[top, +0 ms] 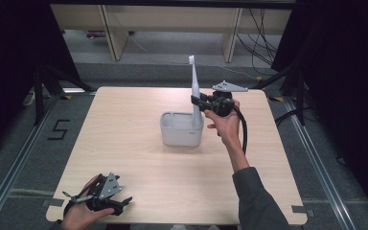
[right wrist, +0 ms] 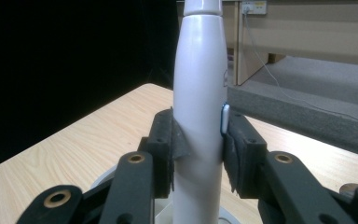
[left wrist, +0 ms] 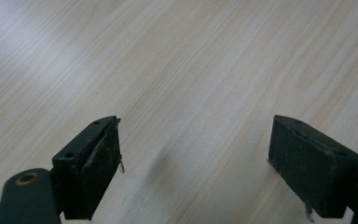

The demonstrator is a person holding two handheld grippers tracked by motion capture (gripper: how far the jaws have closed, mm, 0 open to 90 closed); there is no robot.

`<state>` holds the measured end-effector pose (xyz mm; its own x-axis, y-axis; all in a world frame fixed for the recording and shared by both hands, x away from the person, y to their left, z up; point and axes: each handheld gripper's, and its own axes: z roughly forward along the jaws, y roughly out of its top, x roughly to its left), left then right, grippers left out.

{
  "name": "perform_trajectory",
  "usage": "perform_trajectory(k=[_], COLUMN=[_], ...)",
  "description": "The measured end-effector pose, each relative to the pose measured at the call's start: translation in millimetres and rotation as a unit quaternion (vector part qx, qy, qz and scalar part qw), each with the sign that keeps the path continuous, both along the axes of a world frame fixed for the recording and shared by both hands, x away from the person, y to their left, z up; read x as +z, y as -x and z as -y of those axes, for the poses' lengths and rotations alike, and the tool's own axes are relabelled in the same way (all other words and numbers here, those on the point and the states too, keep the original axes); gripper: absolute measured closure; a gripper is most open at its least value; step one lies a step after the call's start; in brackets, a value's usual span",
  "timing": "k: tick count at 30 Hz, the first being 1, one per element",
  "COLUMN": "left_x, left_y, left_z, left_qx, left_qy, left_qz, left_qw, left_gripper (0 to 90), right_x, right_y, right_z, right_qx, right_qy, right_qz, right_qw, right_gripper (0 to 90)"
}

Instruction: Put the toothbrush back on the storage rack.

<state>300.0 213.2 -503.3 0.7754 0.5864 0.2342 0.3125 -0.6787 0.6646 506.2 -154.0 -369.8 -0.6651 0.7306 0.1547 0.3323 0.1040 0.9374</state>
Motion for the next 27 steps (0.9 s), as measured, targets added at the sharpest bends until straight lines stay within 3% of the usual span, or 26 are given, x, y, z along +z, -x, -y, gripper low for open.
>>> perform_trajectory(k=[3, 11, 20, 21, 22, 23, 27], left_x=[0.0, -0.3, -0.4, -0.2, -0.2, 0.0, 0.3], left_y=[-0.2, -0.2, 0.2, 0.0, 0.0, 0.1, 0.0], left_z=[0.1, 0.1, 0.8, 0.8, 0.7, 0.6, 0.5], left_qx=[0.000, 0.000, -0.002, -0.002, -0.002, -0.002, -0.001], left_qy=[-0.002, 0.000, -0.004, -0.002, -0.001, -0.003, -0.003], left_qz=[0.000, -0.002, 0.000, 0.000, 0.000, 0.001, 0.001], left_qw=[1.0000, 1.0000, 1.0000, 1.0000, 1.0000, 1.0000, 1.0000], left_gripper=[16.3, 16.3, 16.3, 16.3, 16.3, 16.3, 16.3], right_x=[-3.8, -9.4, -18.2, -19.6, -21.1, -22.0, -23.9], right_y=[-3.3, -3.7, -3.4, -1.9, -3.9, -2.6, -1.9], right_z=[0.8, 1.1, 3.4, 4.0, 5.8, 4.9, 5.0], right_qx=[-0.001, -0.005, -0.009, -0.008, -0.009, -0.002, -0.002], right_qy=[0.003, -0.004, 0.007, 0.006, 0.017, 0.007, 0.016], right_qz=[0.010, -0.005, 0.003, -0.010, 0.014, -0.003, -0.003], right_qw=[1.0000, 1.0000, 0.9999, 0.9999, 0.9997, 1.0000, 0.9999], right_gripper=[66.3, 66.2, 66.1, 66.1, 66.1, 66.1, 66.1])
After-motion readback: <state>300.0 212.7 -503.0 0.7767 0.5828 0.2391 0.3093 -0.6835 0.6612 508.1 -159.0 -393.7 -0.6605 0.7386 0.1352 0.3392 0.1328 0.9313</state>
